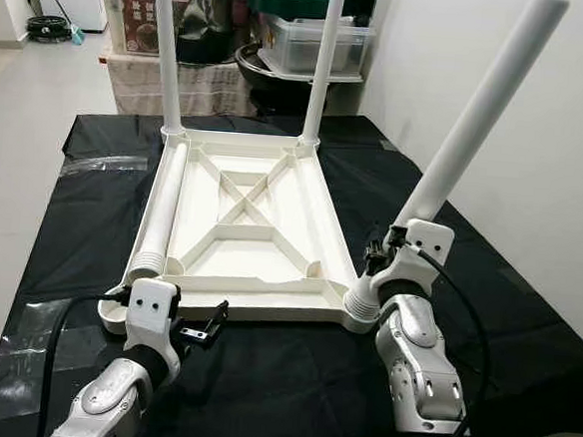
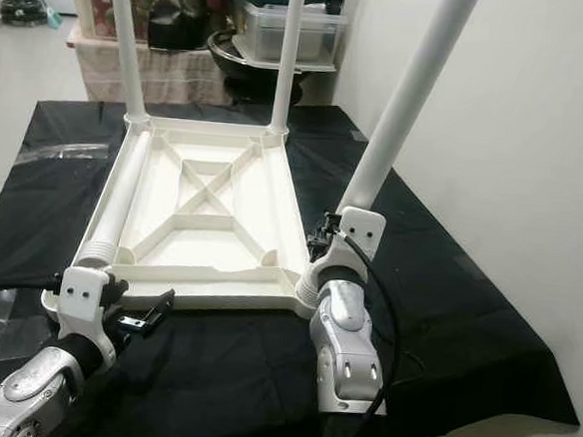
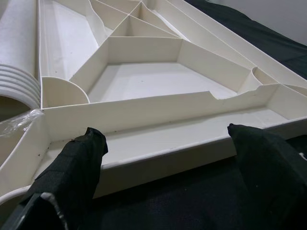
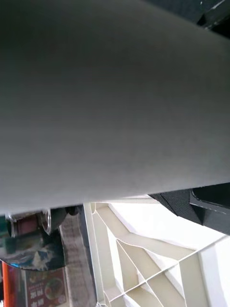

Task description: Building children table

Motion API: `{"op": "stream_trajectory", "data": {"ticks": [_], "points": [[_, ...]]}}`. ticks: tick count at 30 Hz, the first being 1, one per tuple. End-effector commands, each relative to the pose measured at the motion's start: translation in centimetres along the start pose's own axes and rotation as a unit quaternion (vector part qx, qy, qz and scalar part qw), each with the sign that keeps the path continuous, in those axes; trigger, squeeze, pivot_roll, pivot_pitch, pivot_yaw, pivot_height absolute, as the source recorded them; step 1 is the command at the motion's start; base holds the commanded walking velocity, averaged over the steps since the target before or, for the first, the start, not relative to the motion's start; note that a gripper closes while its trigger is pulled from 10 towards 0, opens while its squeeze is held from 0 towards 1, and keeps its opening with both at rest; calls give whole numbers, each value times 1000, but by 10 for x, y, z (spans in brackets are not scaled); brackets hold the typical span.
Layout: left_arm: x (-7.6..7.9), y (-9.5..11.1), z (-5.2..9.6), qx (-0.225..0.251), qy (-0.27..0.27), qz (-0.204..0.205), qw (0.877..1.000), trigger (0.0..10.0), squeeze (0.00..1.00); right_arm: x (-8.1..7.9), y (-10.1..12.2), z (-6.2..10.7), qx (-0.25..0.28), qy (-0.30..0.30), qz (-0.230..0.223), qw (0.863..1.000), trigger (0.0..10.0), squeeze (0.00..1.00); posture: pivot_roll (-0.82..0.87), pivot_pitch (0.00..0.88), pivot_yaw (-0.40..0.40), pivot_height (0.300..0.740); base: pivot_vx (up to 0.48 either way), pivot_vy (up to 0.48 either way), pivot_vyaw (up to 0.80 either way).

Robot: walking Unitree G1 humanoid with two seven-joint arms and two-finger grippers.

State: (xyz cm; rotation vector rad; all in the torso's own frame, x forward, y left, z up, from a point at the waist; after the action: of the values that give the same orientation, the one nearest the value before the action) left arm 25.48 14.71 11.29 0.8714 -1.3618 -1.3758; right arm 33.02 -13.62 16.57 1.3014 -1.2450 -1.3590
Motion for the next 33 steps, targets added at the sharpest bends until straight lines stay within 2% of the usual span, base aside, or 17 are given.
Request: {"op": "stream_trajectory", "data": {"ticks": [1,8,14,19,20,22,27,31,33], "points": [[-1,-3,0,-8,-1,-5,1000,10000,0,-11,-12,3,-27,30,2,999,10000,0,111,0,-83,740,0,0,0],[0,-5,0,-9,-3,-5,1000,10000,0,-5,-19,3,-43,37,24,998,10000,0,107,0,-82,740,0,0,0],[1,-5,0,-10,-5,-4,1000,10000,0,-11,-37,10,-94,58,-5,994,10000,0,105,0,-80,740,0,0,0],[-1,-4,0,-10,-4,-5,1000,10000,0,-8,-49,11,-120,49,-20,991,10000,0,111,0,-81,740,0,0,0],[-2,-4,1,-9,-2,-6,1000,10000,0,-3,-57,13,-134,40,-16,990,10000,0,114,0,-82,740,0,0,0],[-2,-4,1,-10,-1,-7,1000,10000,0,-1,-61,13,-139,37,-12,989,10000,0,114,0,-81,740,0,0,0],[-2,-4,1,-10,-1,-7,1000,10000,0,-3,-61,13,-140,40,-1,989,10000,0,114,0,-79,740,0,0,0],[-1,-3,1,-9,-2,-7,1000,10000,0,-3,-61,12,-137,36,29,990,10000,0,114,0,-78,740,0,0,0],[-2,-3,0,-8,-3,-8,1000,10000,0,1,-61,11,-138,16,43,989,10000,0,115,0,-79,740,0,0,0]]}}
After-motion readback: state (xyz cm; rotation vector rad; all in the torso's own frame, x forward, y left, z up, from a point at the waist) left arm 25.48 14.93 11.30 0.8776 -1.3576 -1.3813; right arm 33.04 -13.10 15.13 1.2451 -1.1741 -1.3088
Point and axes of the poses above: a point about 5 cm out from each wrist's last joint towards the gripper, its own z axis pointing back from the gripper into the wrist, its own y axis along the axis of the wrist's last joint, x = y × z, the point moved 2 cm from there along -z, pointing out of the wrist towards the gripper
